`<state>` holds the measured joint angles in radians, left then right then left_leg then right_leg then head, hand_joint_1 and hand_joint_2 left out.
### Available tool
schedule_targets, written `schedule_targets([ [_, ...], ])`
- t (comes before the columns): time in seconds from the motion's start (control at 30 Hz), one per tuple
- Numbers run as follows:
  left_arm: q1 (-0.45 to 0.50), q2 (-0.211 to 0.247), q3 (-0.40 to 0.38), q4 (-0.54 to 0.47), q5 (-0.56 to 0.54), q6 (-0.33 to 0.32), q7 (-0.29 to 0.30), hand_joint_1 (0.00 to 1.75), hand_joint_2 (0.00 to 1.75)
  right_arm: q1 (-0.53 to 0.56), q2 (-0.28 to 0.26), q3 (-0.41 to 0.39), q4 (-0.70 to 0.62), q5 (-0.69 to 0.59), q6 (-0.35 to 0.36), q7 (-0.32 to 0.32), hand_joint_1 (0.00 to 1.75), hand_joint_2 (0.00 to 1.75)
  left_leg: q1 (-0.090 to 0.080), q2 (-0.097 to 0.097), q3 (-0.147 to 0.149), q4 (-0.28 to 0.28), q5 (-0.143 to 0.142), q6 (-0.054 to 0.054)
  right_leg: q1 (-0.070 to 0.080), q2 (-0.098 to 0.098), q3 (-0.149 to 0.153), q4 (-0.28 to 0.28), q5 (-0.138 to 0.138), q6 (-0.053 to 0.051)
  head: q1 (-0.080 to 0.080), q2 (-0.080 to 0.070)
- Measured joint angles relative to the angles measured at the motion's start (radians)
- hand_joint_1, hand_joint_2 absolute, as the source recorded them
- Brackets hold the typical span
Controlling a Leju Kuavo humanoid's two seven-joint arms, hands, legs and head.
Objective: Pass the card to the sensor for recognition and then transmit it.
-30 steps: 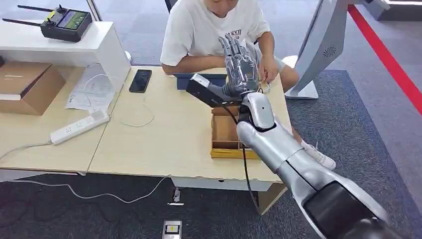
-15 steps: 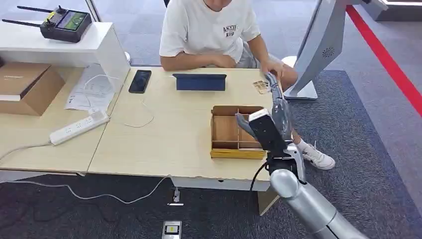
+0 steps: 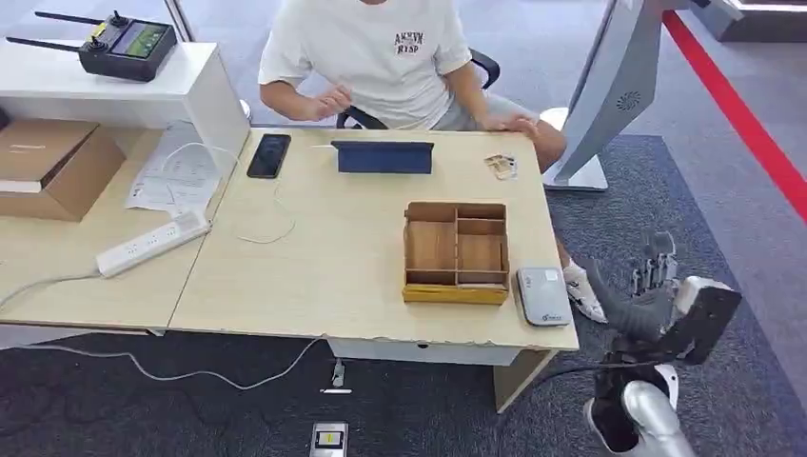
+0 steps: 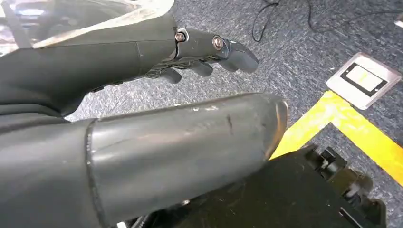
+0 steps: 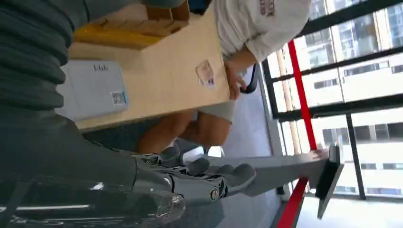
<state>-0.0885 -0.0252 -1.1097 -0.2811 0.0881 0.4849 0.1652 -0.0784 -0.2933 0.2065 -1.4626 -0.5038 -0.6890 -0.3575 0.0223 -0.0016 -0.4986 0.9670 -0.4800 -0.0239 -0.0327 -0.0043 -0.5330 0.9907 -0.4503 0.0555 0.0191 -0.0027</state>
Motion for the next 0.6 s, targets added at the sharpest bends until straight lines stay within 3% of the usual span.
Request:
schedule_targets([
  [0.23, -0.002, -0.001, 0.000, 0.000, 0.019, 0.000, 0.002, 0.00, 0.00, 0.030, 0.012, -0.137, 0.091, -0.051, -0.007, -0.029, 0.00, 1.75, 0.000, 0.000, 0.000, 0.000, 0.000, 0.000, 0.000, 0.000, 0.000, 0.000, 0.000, 0.000, 0.000, 0.000],
  [0.5, -0.005, -0.005, 0.000, 0.000, 0.039, 0.007, 0.006, 0.00, 0.00, -0.019, 0.055, -0.300, 0.368, 0.295, -0.011, 0.060, 0.00, 1.75, 0.000, 0.000, 0.000, 0.000, 0.000, 0.000, 0.000, 0.000, 0.000, 0.000, 0.000, 0.000, 0.000, 0.000],
  [0.6, -0.005, -0.006, 0.000, 0.000, 0.047, 0.009, 0.011, 0.00, 0.00, -0.035, 0.067, -0.343, 0.464, 0.310, -0.011, 0.061, 0.00, 1.75, 0.000, 0.000, 0.000, 0.000, 0.000, 0.000, 0.000, 0.000, 0.000, 0.000, 0.000, 0.000, 0.000, 0.000],
])
